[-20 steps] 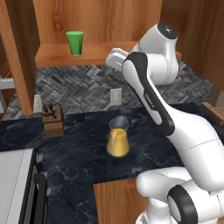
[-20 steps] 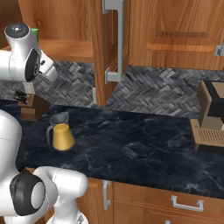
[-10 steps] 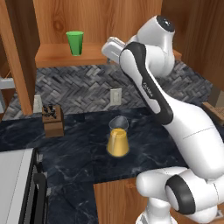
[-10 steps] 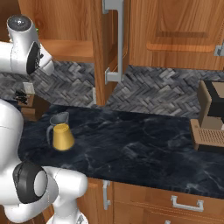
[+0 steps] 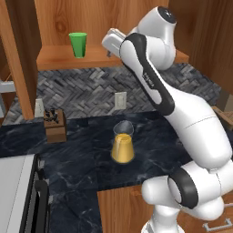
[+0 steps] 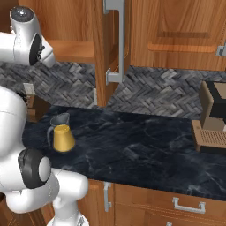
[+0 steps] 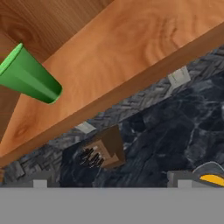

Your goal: There is a tray on the dining counter. Grab the cup, mug, and pitcher and place them on the tray. The pitcher may be placed next to the tray if it cannot fit the tray.

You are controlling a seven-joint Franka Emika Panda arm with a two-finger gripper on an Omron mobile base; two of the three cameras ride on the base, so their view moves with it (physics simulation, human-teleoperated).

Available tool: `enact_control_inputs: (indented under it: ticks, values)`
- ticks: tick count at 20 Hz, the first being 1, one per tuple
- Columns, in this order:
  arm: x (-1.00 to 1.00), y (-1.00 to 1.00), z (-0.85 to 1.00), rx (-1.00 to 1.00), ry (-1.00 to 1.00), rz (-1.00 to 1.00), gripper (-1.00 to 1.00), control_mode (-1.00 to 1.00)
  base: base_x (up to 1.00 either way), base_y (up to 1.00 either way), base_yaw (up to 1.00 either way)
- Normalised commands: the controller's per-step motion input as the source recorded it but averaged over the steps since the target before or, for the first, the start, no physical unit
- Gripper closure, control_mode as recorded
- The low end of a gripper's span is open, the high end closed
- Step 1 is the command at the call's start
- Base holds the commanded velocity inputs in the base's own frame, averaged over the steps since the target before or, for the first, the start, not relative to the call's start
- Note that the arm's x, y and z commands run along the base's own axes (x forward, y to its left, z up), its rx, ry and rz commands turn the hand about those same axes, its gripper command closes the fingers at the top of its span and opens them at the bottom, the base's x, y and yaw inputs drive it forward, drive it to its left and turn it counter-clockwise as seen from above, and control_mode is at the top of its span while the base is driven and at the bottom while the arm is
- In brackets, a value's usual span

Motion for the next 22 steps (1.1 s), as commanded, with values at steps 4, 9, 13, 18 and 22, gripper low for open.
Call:
enact_control_inputs:
  ticks: [4,9,13,18,22]
  values:
    - [0.49,0.23,0.18,0.02,0.00,0.00,-1.00,-1.00,0.00,0.00,0.00]
    - [0.49,0.21,0.16,0.03,0.00,0.00,-1.00,-1.00,0.00,0.00,0.00]
    - [0.48,0.13,0.17,0.04,0.00,0.00,-1.00,-1.00,0.00,0.00,0.00]
    - [0.39,0.09,0.11,0.04,0.00,0.00,-1.00,-1.00,0.00,0.00,0.00]
    - [0.33,0.10,0.01,0.05,0.00,0.00,-1.00,-1.00,0.00,0.00,0.00]
